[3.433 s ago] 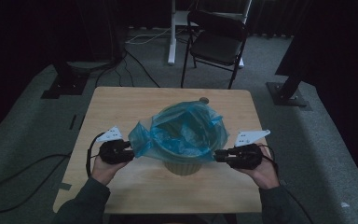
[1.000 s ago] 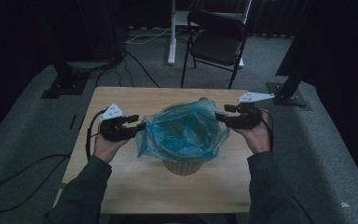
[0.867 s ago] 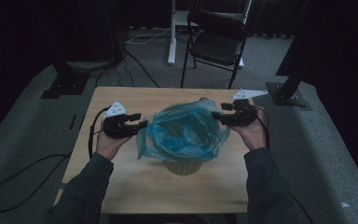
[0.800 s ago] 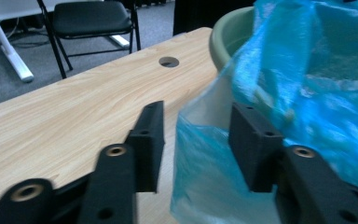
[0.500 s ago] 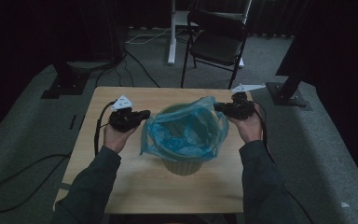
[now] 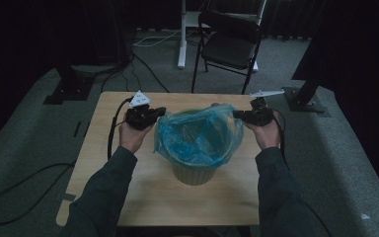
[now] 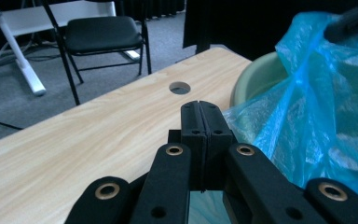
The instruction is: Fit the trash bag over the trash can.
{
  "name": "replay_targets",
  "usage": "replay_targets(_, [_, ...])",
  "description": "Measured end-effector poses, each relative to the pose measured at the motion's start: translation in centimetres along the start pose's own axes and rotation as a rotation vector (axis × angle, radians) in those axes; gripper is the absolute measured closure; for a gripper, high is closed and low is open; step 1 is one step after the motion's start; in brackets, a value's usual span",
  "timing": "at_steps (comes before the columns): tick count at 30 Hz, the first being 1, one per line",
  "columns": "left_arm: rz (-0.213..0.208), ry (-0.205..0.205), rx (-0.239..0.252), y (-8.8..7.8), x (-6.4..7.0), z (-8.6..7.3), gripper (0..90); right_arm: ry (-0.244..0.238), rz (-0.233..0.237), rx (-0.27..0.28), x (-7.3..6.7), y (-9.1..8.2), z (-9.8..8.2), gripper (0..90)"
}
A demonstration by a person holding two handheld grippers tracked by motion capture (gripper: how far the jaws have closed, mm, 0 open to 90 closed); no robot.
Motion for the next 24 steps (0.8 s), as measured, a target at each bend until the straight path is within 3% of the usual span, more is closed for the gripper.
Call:
replay_targets(4, [0.013, 0.007, -0.015, 0.6, -0.1, 0.1, 89.6, 0.030, -0.001, -0.032, 0.5, 0.8, -0.6, 87.7])
replay_targets(5, [0.026, -0.005, -0.027, 1.7, -0.4, 0.0, 89.7, 0.051, 0.010, -0.056, 0.8, 1.4, -1.1, 87.5])
replay_targets(8, [0.033, -0.014, -0.044, 2.6, -0.7, -0.1, 89.7, 0.063, 0.029, -0.082, 1.0, 2.2, -1.7, 87.1])
replay_targets(14, [0.050, -0.039, -0.046, 3.6, -1.3, -0.1, 89.8, 0.090, 0.043, -0.112, 1.2, 3.3, -2.6, 86.9])
replay_targets(24, [0.054, -0.130, -0.071, 5.5, -2.8, -1.0, 89.9, 0.101, 0.019, -0.182, 1.3, 4.6, -3.4, 86.8])
Point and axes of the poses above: each handheld gripper's, and its own axes: y roughly forward along the jaws, z roughly out of its top, x roughly to its right, the point moved 3 cm from there along y, roughly forward along the jaws, and after that the axes turned 11 degrees about -z, right-handed, at the moved point
